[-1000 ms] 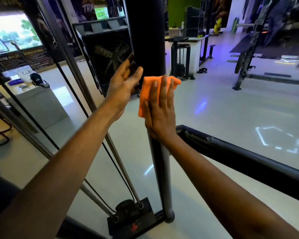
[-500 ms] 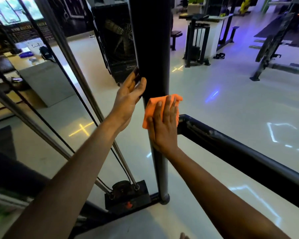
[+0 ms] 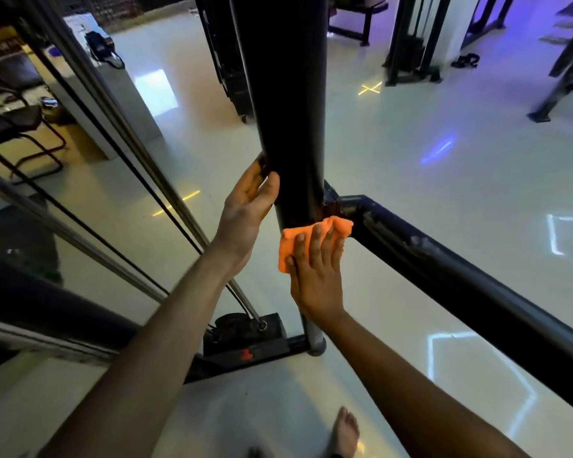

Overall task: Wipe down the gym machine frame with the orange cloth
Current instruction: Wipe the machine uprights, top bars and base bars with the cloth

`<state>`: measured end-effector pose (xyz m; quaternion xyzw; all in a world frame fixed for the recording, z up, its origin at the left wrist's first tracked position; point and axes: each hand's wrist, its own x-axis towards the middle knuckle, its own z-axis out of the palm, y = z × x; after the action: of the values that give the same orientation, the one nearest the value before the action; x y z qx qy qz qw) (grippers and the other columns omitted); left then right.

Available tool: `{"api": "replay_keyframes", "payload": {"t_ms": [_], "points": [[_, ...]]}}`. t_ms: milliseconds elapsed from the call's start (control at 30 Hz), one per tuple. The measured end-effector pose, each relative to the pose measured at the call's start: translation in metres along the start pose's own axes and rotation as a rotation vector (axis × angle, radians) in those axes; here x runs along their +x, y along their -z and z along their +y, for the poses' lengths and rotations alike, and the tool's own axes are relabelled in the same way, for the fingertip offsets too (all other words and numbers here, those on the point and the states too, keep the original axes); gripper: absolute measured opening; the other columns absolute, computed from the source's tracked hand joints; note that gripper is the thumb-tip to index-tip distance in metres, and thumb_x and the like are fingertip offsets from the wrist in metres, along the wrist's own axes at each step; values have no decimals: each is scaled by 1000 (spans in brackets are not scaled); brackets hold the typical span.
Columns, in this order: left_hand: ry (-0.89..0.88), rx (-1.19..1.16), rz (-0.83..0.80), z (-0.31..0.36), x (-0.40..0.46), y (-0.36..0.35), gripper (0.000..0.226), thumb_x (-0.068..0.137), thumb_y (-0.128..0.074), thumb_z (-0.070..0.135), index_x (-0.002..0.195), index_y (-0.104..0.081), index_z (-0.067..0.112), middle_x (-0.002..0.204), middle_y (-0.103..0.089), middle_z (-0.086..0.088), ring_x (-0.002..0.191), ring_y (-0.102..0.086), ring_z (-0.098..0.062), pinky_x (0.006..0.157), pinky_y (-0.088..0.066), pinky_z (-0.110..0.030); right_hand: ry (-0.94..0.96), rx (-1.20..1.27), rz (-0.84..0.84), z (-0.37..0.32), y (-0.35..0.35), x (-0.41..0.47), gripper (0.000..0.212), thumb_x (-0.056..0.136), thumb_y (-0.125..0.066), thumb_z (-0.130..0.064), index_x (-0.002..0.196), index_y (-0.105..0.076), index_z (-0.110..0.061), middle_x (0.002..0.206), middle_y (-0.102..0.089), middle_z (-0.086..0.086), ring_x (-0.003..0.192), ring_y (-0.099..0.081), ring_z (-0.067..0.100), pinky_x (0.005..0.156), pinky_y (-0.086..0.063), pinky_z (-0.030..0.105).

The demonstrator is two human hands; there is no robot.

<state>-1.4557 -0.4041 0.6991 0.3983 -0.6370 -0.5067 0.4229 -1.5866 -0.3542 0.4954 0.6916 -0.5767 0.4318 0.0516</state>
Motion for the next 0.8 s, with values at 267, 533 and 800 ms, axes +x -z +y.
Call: {"api": "replay_keyframes", "payload": {"t_ms": [267,533,800], "points": [[-38,14,-32,-17,2,5,51,116,-44,36,167,-36,29,161,-53,11,147,-52,-8,120,-48,-41,-29,11,175,-23,11,63,94,115,-54,-28,169,23,-28,175,34,3,163,19,37,131,-2,72],[-44,-55,-12,-97,1,-11,52,114,-50,36,163,-42,23,160,-55,8,149,-50,-11,123,-45,-45,-49,-91,-35,38,-52,-61,109,109,-69,-21,170,22,-26,178,27,8,162,-2,58,129,-13,73],[-155,-79,-57,-142,-3,-12,56,113,-48,35,167,-36,22,163,-51,3,150,-50,-17,121,-47,-49,38,-73,233,35,-65,-10,99,112,-59,-30,170,22,-29,176,32,2,164,18,37,132,-4,70]]}}
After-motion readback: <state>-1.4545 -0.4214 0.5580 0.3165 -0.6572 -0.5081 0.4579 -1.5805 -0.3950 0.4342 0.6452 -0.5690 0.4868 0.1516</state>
